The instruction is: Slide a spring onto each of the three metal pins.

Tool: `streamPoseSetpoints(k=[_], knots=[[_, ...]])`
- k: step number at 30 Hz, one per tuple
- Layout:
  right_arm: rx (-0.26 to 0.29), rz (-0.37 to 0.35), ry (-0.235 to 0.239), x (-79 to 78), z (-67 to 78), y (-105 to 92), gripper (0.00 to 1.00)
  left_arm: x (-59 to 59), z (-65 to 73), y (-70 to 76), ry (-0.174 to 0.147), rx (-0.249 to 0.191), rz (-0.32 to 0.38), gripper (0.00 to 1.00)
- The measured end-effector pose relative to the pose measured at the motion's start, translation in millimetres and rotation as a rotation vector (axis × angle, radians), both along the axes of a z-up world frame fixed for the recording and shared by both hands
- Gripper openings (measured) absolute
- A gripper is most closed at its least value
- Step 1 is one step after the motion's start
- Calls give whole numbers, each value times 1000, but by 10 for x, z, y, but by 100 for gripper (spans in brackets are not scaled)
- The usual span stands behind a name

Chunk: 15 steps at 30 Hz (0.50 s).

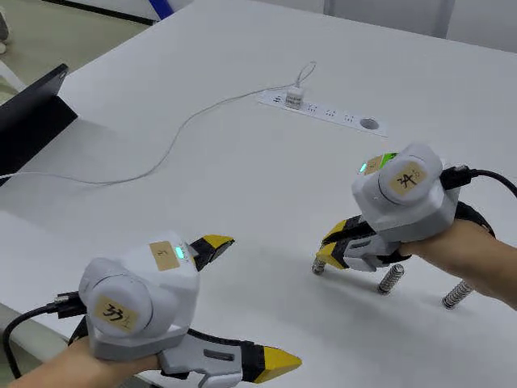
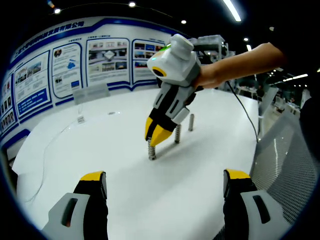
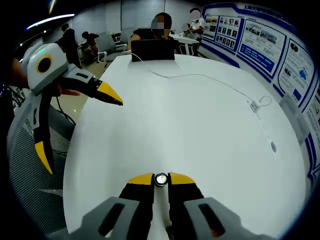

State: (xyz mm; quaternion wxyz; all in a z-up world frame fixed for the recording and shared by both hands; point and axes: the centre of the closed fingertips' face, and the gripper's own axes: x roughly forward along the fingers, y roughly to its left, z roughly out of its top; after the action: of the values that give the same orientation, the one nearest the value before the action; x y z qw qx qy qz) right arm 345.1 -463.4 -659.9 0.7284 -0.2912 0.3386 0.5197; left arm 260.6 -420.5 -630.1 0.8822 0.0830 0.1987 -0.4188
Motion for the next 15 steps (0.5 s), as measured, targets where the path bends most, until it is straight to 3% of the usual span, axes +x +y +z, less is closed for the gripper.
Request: streamPoseSetpoints(k=[6, 15], knots=[[-21, -3, 8, 0, -55, -15, 11, -3, -10, 3, 2, 8, -1, 99], [-43, 19, -16, 13, -94, -54, 16, -16, -9, -12, 3, 11, -8, 99]])
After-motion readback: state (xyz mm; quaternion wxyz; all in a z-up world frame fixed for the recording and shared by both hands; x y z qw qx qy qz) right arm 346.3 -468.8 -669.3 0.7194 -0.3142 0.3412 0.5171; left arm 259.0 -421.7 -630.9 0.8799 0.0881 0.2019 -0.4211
